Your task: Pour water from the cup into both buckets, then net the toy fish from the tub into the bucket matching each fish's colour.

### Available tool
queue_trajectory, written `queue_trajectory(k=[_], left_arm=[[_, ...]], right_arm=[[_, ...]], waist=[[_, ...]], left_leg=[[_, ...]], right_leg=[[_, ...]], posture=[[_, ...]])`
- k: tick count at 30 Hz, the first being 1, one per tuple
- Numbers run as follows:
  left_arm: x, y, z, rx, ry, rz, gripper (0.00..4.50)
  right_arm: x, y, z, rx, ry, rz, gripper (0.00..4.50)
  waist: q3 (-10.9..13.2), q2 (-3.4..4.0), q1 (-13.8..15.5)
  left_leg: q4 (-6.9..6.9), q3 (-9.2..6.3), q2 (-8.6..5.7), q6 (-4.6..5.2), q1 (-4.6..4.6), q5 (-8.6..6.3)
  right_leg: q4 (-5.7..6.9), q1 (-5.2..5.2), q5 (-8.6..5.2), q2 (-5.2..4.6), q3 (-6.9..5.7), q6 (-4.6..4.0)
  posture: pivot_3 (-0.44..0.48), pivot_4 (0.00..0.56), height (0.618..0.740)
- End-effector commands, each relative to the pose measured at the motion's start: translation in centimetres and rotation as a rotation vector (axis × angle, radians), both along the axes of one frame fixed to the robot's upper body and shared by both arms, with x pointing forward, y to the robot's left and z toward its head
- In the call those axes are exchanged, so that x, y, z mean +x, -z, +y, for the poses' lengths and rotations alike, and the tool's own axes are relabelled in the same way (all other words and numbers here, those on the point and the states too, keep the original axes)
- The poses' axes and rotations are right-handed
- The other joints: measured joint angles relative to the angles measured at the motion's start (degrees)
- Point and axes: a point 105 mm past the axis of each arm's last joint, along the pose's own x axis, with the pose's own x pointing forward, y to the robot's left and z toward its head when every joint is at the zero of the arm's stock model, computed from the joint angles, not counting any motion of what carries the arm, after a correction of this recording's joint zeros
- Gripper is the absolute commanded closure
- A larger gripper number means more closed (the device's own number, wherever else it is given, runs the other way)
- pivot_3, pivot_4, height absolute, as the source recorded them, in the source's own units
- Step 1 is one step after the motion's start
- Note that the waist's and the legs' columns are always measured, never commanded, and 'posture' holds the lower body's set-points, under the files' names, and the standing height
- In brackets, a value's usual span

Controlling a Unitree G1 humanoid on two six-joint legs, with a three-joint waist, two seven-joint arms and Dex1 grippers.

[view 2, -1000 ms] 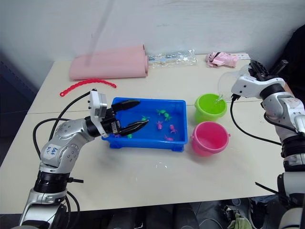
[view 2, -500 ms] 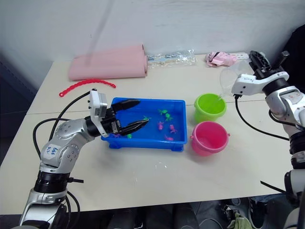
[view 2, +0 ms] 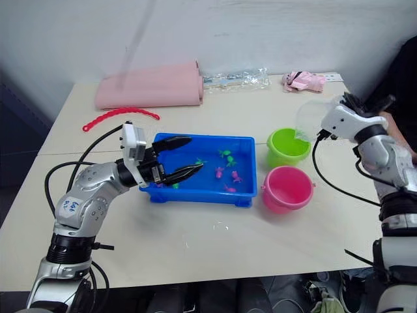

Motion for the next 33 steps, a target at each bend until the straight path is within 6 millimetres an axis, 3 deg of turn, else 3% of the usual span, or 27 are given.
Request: queue_trajectory(k=[1,6,8,12,15,20,31,33], left_arm=[[-0.4,-1.0,0.4,-0.005,0.01,-0.052,0.0],[-1.4,-2.0,0.5,-0.035,0.086,-0.074,0.0],[-2.3,-2.4,0.2,-0.028,0.148,-0.078,0.0],[-4.6,-2.7,-0.8,0.015,0.281,-0.076,0.0],[-5.2,-2.6,-0.9,0.034,0.313,-0.067,0.0],[-4.9,-2.6,-0.4,0.043,0.292,-0.056,0.0],[-5.2,-2.1,0.0,0.06,0.276,-0.03,0.0],[-5.2,-2.0,0.1,0.066,0.273,-0.029,0.0]], right_arm=[[-0.9,-2.3,-2.2,0.315,-0.001,-0.062,4.45],[-2.0,-0.9,-5.9,0.862,-0.003,-0.078,4.45],[-2.3,1.2,-7.0,1.034,0.022,-0.024,4.45],[-3.1,5.9,-8.0,1.18,0.085,0.0,4.45],[-3.3,7.6,-8.2,1.223,0.105,-0.004,4.45],[-3.8,12.1,-8.2,1.287,0.204,0.042,4.45],[-4.5,14.8,-7.8,1.32,0.21,0.054,4.45],[-5.1,15.1,-8.0,1.294,0.213,0.076,3.71]], waist=[[0.0,0.0,0.0],[0.0,-0.01,0.0],[0.0,-0.01,0.0],[0.0,-0.02,0.0],[0.0,0.02,0.0],[0.0,0.07,-0.1],[0.0,0.07,-0.2],[0.0,0.07,-0.1]], left_leg=[[0.0,-0.01,0.01,0.0,0.0,0.0],[0.04,-0.04,0.06,0.0,0.01,0.0],[0.03,-0.04,0.06,0.0,0.01,0.0],[0.02,-0.04,0.06,0.01,0.0,0.0],[0.02,-0.02,0.03,0.01,0.02,-0.01],[0.03,0.02,0.02,0.01,0.06,0.0],[0.02,0.02,0.04,0.01,0.06,0.0],[0.02,0.01,0.04,0.01,0.06,0.0]], right_leg=[[0.0,0.0,0.0,0.01,0.0,0.0],[0.03,0.03,0.0,0.06,-0.02,0.0],[0.04,0.03,0.0,0.05,-0.01,0.0],[0.01,0.02,0.0,0.04,0.0,-0.01],[0.02,0.03,0.0,0.04,0.03,-0.01],[0.08,0.01,0.0,0.06,0.08,-0.01],[0.03,0.01,0.0,0.16,0.21,0.0],[0.03,0.01,0.0,0.16,0.23,0.0]], posture=[[0.0,0.15,0.74],[0.0,0.15,0.74],[0.0,0.15,0.74],[0.0,0.15,0.74],[0.0,0.15,0.74],[0.0,0.15,0.74],[0.0,0.15,0.74],[0.0,0.15,0.74]])
